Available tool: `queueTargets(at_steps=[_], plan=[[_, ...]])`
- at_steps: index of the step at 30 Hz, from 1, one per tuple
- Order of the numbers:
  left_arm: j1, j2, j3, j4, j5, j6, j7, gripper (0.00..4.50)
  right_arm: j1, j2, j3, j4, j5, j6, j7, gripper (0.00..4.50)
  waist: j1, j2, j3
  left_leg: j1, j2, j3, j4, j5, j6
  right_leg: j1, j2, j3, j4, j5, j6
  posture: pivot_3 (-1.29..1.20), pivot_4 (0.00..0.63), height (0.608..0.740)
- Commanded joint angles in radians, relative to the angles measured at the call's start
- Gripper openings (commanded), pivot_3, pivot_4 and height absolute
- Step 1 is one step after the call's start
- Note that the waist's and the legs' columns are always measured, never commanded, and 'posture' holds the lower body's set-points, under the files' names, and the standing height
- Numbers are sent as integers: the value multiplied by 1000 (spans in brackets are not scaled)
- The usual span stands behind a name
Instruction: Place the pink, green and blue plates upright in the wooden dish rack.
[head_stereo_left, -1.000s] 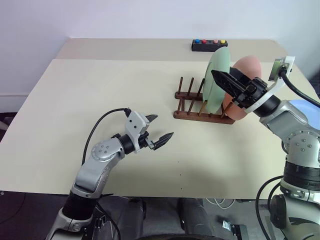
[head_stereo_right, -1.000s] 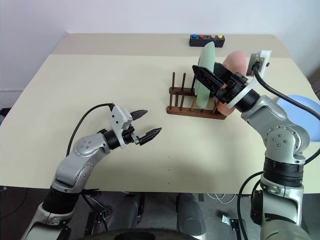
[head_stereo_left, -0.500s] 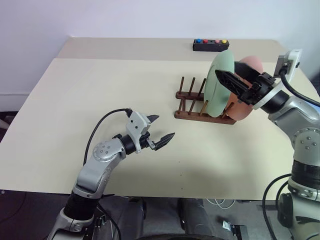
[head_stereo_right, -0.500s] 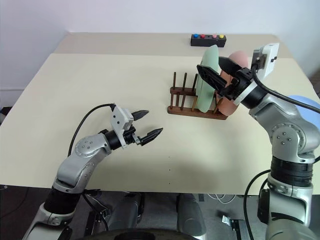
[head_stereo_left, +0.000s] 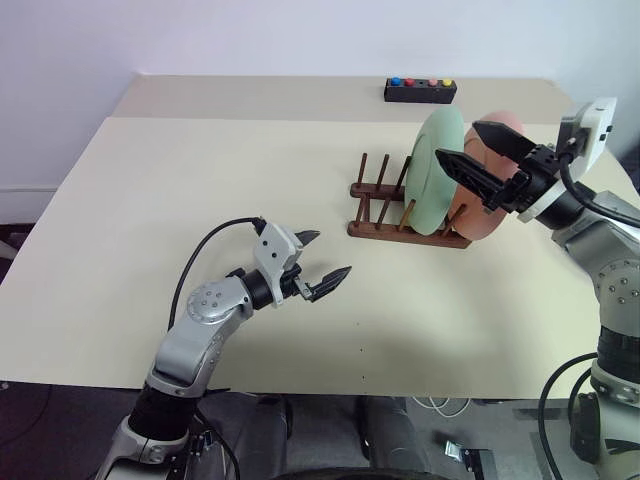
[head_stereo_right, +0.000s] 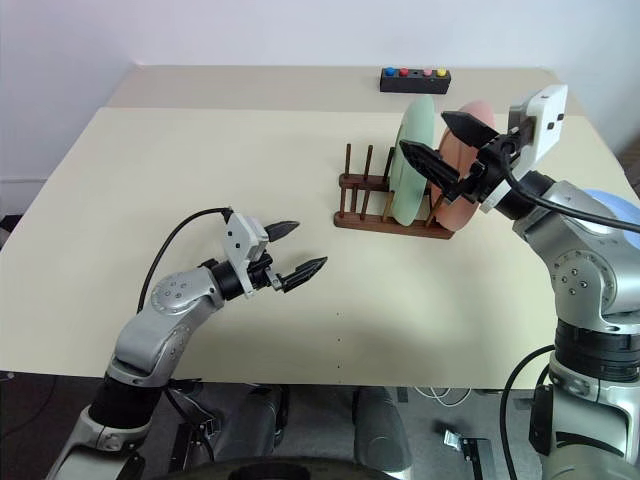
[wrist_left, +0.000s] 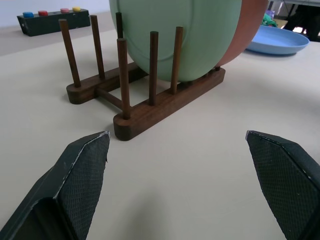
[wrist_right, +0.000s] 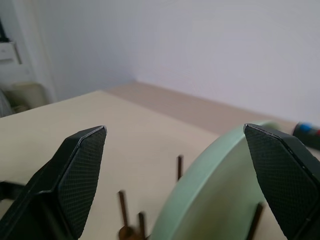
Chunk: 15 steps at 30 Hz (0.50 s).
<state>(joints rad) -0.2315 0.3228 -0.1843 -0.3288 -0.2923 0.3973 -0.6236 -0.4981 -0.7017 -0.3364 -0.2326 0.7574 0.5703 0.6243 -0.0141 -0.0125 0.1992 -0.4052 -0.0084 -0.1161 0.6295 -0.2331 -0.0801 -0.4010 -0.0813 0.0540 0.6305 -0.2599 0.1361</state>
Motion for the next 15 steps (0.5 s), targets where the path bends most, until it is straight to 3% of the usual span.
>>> queueTargets(at_steps=[1, 4, 9, 15], plan=[[-3, -3, -5, -24, 2, -25, -3, 4500, -79, -69, -136, 77, -72, -131, -33, 4479, 2, 0, 0, 0, 0, 0, 0, 0, 0, 0, 0, 0, 0, 0, 0, 0, 150, 734], [-3, -4, -7, -21, 3, -25, -6, 4500, -114, -134, -193, 215, -206, -241, -122, 4479, 5, 0, 0, -1, 0, 0, 1, 0, 0, 0, 0, 0, -1, 0, 0, 0, 150, 734], [-7, -9, -16, -11, 5, -31, -13, 4500, -72, -213, -207, 332, -338, -335, -138, 4479, -5, 2, 0, 0, 0, 0, -1, 0, 0, 0, 0, 0, -1, 0, 0, 0, 150, 734], [-31, -18, -29, 23, 10, -48, -25, 4500, 138, -306, -171, 476, -536, -376, -144, 4479, 1, 4, -1, 0, 0, 1, 1, 0, 0, 0, 0, 1, 0, -1, -1, 0, 150, 734]])
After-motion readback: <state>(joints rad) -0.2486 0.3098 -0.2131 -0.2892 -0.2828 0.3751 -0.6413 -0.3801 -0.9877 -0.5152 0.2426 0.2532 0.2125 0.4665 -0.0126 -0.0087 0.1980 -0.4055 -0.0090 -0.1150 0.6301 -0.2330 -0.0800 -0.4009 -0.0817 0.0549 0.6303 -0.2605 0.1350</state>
